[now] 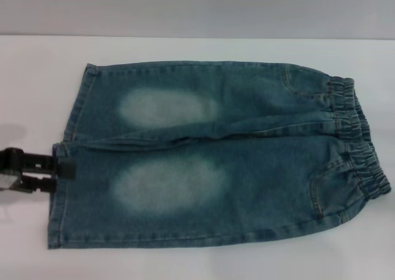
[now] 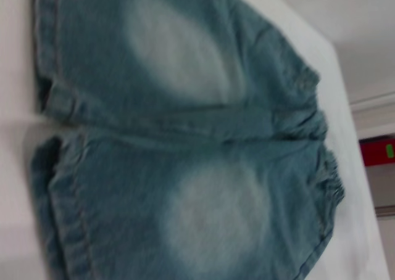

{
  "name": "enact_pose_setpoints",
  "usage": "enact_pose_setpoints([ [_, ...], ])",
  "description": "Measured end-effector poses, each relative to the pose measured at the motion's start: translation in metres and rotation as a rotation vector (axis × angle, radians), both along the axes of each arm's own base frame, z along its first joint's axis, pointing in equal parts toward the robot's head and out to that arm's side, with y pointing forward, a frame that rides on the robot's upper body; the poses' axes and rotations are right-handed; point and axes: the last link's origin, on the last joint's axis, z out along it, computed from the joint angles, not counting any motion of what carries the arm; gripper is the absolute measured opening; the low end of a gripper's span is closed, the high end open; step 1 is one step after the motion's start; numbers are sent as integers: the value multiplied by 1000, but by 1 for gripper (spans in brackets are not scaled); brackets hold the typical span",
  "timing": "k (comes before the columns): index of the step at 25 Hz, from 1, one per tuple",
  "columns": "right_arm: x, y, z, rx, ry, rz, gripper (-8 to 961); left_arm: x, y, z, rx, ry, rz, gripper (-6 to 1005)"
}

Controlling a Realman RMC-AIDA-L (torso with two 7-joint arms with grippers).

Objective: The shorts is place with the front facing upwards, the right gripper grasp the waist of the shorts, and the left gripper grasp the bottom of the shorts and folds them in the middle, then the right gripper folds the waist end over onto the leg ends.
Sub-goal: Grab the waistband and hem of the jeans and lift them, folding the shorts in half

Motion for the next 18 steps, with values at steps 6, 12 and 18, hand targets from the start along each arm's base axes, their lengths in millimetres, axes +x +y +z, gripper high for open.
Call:
enact_pose_setpoints([
  [6,2,2,4,4,-9,-8,603,-8,-10,-9,-70,43,32,844],
  [12,1,4,5,4,-9,-6,603,-16,-14,-10,-84,84,69,844],
  [18,0,4,4,3,-7,-5,603,-21,-15,-12,-87,112,80,844],
])
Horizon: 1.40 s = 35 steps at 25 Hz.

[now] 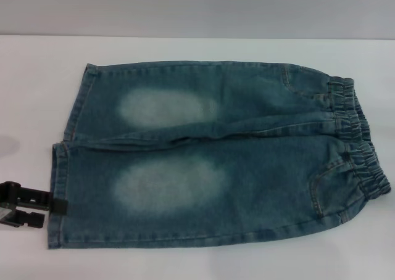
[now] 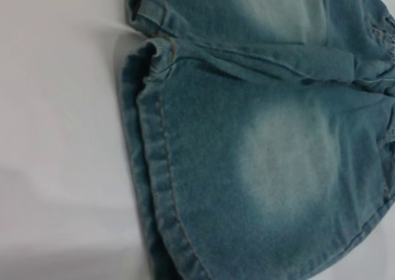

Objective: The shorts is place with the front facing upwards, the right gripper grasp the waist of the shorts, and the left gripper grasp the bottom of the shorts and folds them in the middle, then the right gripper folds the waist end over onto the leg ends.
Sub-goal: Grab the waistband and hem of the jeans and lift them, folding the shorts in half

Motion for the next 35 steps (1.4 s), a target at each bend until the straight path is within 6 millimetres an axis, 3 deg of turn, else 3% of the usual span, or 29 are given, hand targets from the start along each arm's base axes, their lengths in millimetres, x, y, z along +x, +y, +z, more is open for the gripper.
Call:
enact_pose_setpoints([
  [35,1,-4,-2,3,17,3,603,-6,-2,-18,-25,50,4,844],
])
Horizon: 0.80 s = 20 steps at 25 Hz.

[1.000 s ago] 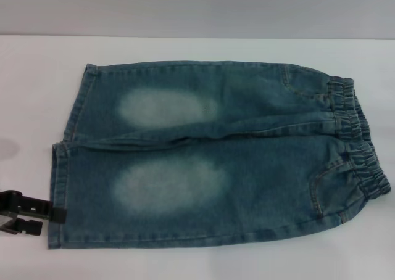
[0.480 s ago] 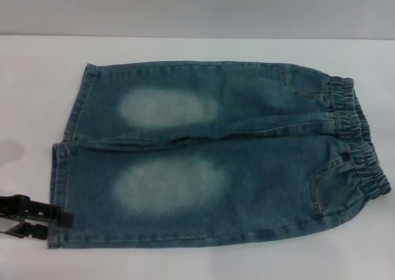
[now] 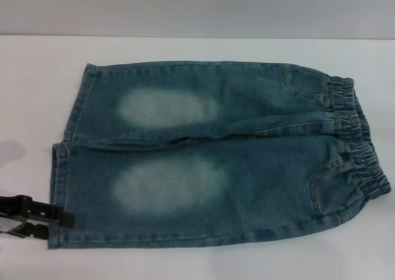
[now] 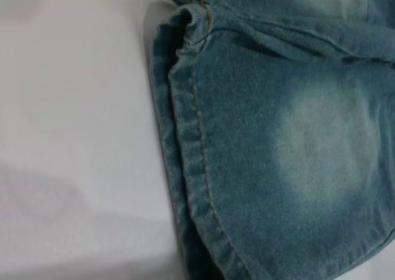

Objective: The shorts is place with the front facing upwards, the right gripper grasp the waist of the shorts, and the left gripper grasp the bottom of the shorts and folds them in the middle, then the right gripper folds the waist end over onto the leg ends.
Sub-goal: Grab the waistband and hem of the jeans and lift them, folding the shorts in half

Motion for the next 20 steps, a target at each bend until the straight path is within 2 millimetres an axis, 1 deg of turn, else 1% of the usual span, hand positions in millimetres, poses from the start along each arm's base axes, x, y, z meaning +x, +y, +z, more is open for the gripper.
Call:
enact_pose_setpoints([
  [11,-1,3,0,-4,0,1,604,-1,1,4,6,5,2,842],
  [20,0,2,0,-4,2,0,603,-1,-1,0,4,-1,-2,841],
])
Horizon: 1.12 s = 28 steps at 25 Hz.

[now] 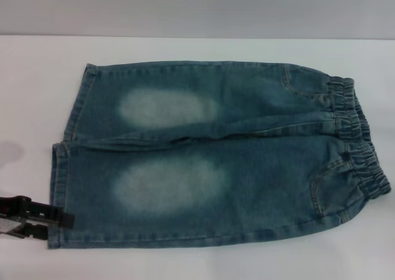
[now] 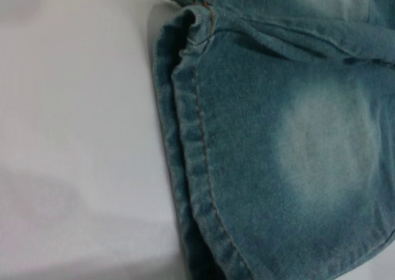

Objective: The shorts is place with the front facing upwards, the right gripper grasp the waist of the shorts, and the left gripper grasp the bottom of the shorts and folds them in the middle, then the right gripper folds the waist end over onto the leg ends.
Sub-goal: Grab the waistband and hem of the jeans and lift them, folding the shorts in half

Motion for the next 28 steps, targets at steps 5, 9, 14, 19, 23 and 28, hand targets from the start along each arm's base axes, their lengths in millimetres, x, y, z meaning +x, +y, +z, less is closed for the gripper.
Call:
enact_pose_setpoints([
  [5,1,-1,-1,0,9,1,603,1,-1,-4,-5,-8,-6,840],
  [9,0,-2,-1,1,11,3,603,2,-1,-7,-6,-14,-14,839],
  [14,0,-2,-1,2,23,9,603,6,1,-12,-4,-20,-35,839],
  [19,0,-2,-1,0,33,12,603,9,4,-13,0,-21,-56,838],
  [23,1,-2,-1,2,33,10,603,10,5,-13,0,-19,-69,837],
  [28,2,-2,0,2,34,6,603,10,7,-9,16,-3,-108,632],
])
